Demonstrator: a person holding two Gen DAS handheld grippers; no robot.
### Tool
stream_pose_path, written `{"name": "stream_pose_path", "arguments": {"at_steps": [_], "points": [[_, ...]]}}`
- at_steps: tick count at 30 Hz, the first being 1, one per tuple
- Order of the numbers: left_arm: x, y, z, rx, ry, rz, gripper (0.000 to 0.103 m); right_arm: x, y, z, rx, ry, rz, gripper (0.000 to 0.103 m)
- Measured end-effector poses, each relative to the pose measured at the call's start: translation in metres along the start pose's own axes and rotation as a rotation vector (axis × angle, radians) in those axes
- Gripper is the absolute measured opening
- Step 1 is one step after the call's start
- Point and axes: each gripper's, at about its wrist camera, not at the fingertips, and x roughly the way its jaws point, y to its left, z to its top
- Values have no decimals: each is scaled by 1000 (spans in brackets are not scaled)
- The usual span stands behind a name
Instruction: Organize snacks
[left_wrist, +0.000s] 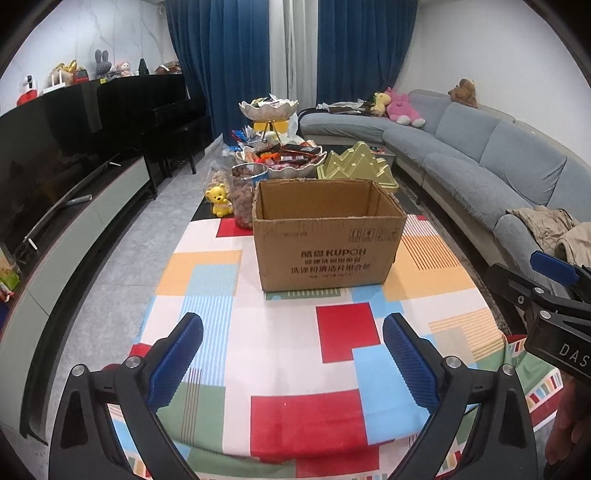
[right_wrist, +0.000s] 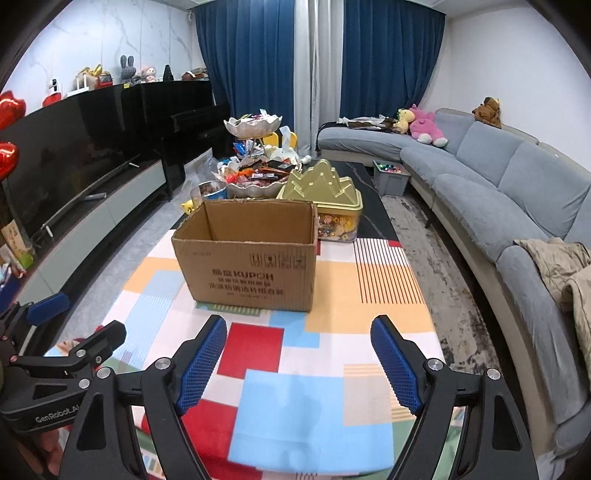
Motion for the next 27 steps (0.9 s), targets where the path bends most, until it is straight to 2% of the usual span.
{"name": "stream_pose_path", "arguments": {"at_steps": [13,27], "points": [[-37,-1,-34,-53,-33,16,102,-38,-6,-25,58,-34,-6,81],[-68,0,-54,-65,-80,41,102,-67,0,-47,38,-47,1,81]]}}
